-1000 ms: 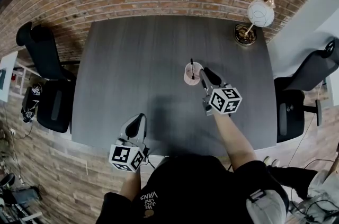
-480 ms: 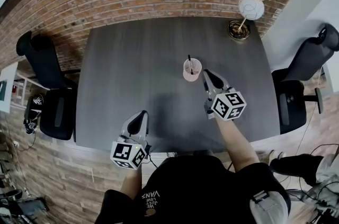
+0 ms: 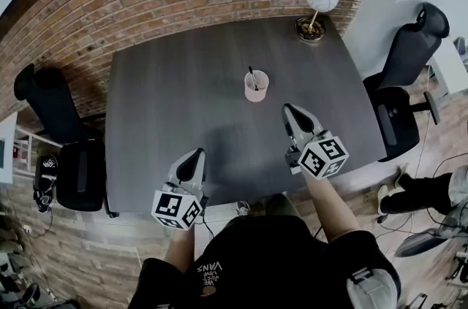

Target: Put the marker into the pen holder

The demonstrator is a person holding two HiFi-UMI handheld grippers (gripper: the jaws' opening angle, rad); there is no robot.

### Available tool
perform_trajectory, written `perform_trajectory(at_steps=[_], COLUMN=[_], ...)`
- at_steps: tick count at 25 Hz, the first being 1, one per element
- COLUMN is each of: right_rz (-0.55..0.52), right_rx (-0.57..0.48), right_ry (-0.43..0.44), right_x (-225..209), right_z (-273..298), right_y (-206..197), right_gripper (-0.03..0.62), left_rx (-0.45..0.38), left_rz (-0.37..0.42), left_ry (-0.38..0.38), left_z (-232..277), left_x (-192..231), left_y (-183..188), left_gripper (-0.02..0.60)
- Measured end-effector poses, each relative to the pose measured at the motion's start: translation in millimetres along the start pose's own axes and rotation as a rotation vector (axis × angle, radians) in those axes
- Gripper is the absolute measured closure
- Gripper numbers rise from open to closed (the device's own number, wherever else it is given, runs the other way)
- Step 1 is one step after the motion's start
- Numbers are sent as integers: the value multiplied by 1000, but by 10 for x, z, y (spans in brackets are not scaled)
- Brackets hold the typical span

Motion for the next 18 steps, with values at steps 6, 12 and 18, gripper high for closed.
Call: perform_trajectory(at_steps=[6, 12, 18], right_rz=[-5, 9, 4], right_rx=[-7, -8, 21], right_ry=[-13, -3, 26], right_x=[95, 95, 59], right_z=[-439, -805, -1161], right_y=[28, 31, 66], right_gripper=[591, 591, 592], left_rx=[-12, -23, -33], left_rz=[11, 19, 10], left_ry=[-23, -11, 11], left_z=[-33, -41, -96], left_x=[-95, -294, -682], left_y=[24, 65, 14], left_gripper=[529, 529, 529])
Point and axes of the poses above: the fingertips, and each gripper's own axes: z forward along the fingers, x to its left, y out of its top, the point moved 6 cm from there along -z, backward along the fingers, and after that the axes turned 4 degrees about x, right-handed, at the moved point
